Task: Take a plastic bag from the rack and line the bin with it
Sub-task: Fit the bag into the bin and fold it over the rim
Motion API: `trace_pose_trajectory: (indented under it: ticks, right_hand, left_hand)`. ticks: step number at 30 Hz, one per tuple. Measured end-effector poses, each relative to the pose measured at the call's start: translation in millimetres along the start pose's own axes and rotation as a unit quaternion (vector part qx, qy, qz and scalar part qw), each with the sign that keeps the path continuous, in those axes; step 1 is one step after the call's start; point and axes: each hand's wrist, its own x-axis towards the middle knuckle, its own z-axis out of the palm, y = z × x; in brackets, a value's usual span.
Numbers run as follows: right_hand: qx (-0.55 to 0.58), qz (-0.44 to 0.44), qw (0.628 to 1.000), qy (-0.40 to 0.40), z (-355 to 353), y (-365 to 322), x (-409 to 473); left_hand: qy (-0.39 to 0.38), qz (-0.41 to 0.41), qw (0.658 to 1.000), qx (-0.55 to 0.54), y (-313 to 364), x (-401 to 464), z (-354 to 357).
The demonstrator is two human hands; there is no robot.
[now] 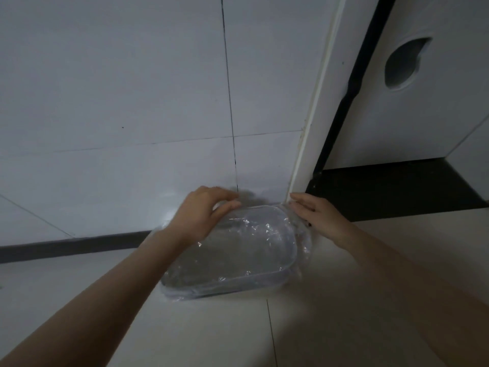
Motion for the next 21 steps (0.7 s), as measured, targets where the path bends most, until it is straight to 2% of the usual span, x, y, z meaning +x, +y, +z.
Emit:
trace_pose_trajectory:
  ticks: [4,10,13,15,21]
  right_hand:
    - [0.038,0.018,0.999,-0.008,4,5,5]
    - [0.116,0.011,0.992,0.054,12,7,12]
    - [0.136,0.028,0.988,0.067,17,10,17]
    - [0.160,0.033,0.983,0.077,20,12,21]
    - [0.183,0.054,0.978,0.080,34,24,27]
  left_hand:
    - [-0.117,-0.042,0.991,-0.049,0,30,14]
    - [-0.160,-0.067,0.982,-0.079,-18,36,20]
    - [-0.111,-0.086,0.974,-0.175,-23,40,21]
    - [-0.070,-0.100,0.972,-0.201,-24,43,25]
    - [0.006,-0.129,0.985,-0.113,-33,46,46]
